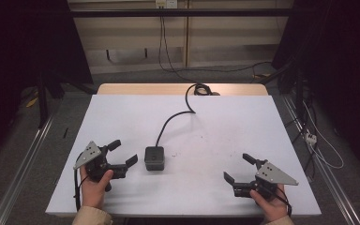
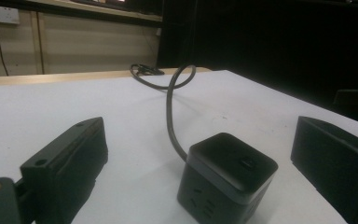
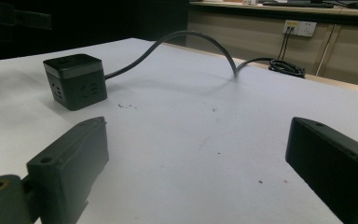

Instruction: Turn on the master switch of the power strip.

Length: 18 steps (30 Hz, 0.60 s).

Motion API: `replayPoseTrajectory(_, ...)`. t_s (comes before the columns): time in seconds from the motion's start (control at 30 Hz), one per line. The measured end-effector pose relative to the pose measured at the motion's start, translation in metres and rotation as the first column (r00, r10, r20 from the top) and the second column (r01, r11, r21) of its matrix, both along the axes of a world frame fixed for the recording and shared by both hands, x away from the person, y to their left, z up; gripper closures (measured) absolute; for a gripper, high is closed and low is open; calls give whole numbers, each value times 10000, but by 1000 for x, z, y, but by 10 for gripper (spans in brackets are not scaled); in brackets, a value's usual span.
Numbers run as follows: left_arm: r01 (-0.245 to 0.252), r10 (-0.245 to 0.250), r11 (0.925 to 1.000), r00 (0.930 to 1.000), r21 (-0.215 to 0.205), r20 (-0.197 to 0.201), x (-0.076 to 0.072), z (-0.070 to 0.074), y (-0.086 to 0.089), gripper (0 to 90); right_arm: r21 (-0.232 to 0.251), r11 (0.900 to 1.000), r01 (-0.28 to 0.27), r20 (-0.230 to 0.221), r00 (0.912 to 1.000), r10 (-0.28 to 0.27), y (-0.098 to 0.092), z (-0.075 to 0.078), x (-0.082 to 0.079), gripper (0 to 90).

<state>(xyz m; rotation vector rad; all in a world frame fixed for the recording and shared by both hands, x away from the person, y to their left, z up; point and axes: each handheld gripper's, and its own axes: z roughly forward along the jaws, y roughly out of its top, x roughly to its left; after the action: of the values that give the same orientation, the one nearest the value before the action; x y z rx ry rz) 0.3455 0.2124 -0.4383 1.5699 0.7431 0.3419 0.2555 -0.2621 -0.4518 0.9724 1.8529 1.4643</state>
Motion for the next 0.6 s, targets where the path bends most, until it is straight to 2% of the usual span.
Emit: replayPoseTrajectory(0.6,98,-100,9997,9999,221,83,2,0,-9,32,9,10000,-20,2,10000,20,0,0,0,51)
